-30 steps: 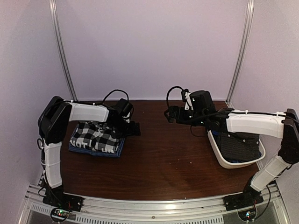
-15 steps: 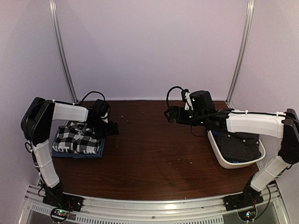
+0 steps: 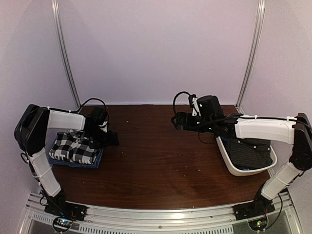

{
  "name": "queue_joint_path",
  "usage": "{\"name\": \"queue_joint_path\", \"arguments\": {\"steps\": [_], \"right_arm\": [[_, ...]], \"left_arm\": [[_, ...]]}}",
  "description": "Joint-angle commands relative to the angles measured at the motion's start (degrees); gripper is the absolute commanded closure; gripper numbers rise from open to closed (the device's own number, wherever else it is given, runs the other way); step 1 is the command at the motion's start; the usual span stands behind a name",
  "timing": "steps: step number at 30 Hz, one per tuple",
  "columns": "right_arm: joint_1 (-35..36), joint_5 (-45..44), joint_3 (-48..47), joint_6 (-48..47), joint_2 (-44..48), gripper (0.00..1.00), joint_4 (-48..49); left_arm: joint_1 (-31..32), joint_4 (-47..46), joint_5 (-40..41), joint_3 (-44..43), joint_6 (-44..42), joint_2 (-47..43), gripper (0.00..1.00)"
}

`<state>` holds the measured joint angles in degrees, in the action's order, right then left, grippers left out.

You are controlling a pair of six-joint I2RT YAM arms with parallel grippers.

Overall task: Fold and stack the long sleeve shirts
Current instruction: Move the square-folded shirt to the corner of the board, then reset both arms

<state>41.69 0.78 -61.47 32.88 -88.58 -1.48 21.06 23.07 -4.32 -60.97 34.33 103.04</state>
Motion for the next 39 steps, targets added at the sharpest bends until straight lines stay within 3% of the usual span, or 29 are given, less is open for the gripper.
{"name": "queue_joint_path", "arguments": {"steps": [1, 8, 20, 33, 39], "right_arm": [[-0.35, -1.36, -0.39, -0.86, -0.2, 0.0, -0.9], [-0.4, -2.39, -1.23, -1.83, -0.07, 0.0, -2.16], [-0.87, -6.59, -3.3, -3.45, 3.85, 0.0, -5.32], [-0.89, -10.77, -0.54, -7.74, 15.92, 0.0, -4.56], [-0.92, -11.48, 0.09, -7.67, 16.8, 0.0, -4.86]], "left_arm": [[-0.05, 1.05, -1.79, -1.6, -3.59, -2.26, 0.09], [4.92, 1.21, -2.91, -8.24, -5.74, -3.79, 0.02], [12.87, -3.84, -3.77, -19.26, -6.36, -5.31, 0.02], [13.83, -12.06, -1.13, -15.86, -7.32, -14.49, 0.02], [13.83, -12.97, 0.52, -14.27, -7.42, -16.17, 0.02]]}}
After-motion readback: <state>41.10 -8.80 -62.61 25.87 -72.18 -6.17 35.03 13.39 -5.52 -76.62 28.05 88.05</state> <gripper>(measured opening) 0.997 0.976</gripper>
